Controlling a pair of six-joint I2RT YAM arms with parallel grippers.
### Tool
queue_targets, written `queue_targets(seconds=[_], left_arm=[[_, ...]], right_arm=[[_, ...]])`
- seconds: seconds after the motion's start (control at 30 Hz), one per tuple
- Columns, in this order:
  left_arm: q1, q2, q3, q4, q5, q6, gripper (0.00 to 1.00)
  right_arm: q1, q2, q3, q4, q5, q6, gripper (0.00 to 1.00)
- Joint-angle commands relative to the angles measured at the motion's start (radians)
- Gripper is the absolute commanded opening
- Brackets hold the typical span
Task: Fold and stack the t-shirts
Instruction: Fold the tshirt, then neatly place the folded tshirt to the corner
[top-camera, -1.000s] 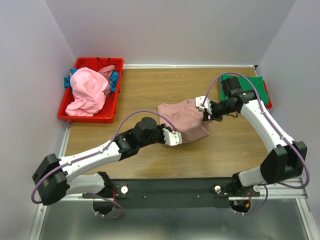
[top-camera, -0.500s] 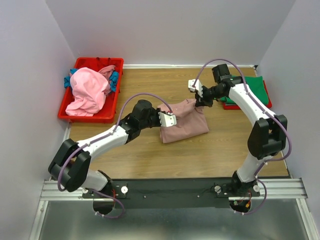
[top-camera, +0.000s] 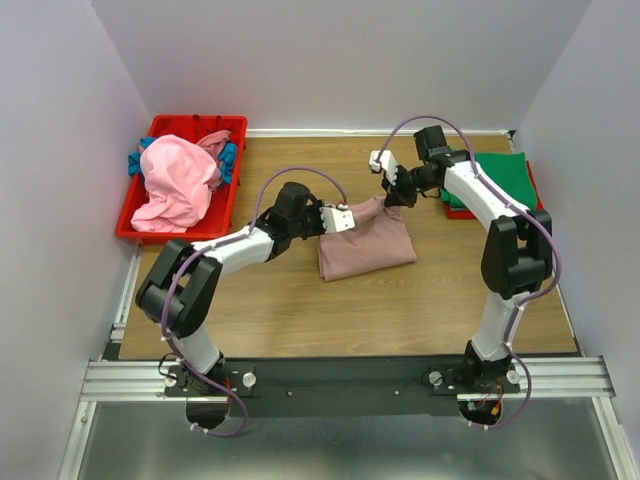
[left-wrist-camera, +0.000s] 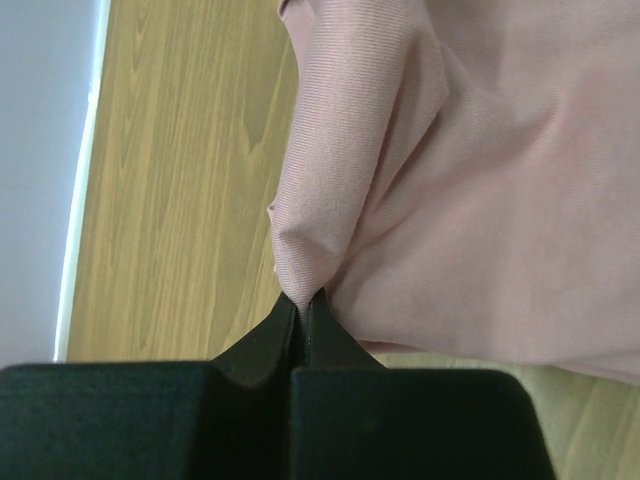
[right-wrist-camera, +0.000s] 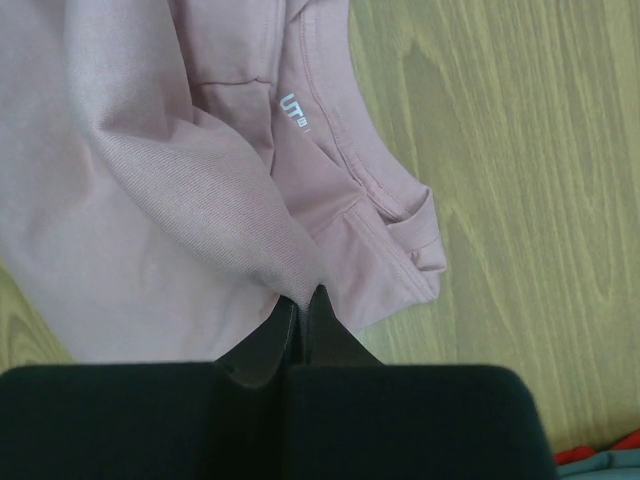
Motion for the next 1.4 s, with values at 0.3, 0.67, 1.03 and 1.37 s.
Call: queue_targets(seconds=[0.3,0.67,1.03,1.37], left_arm=[[0.017,0.218,0.215,0.031,-0.280,-0.185,0.65],[0.104,0.180,0.604,-0.299,-0.660,-0.705,0.87],[0.140,-0.302,0.102,-0.285,-0.100,-0.879,0.77],[0.138,-0.595,-0.155,-0.251,-0.124,-0.873,0.77]], right_arm=[[0.008,0.022,-0.051,0.364,0.196,0.319,0.87],[-0.032,-0.053,-0.140,0.543,0.356,0.914,1.00],[-0.087,0.007,-0.311,0.466,0.149,1.057,0.98],[-0.092,0.226,-0.187,0.434,0.107,1.082,0.92]])
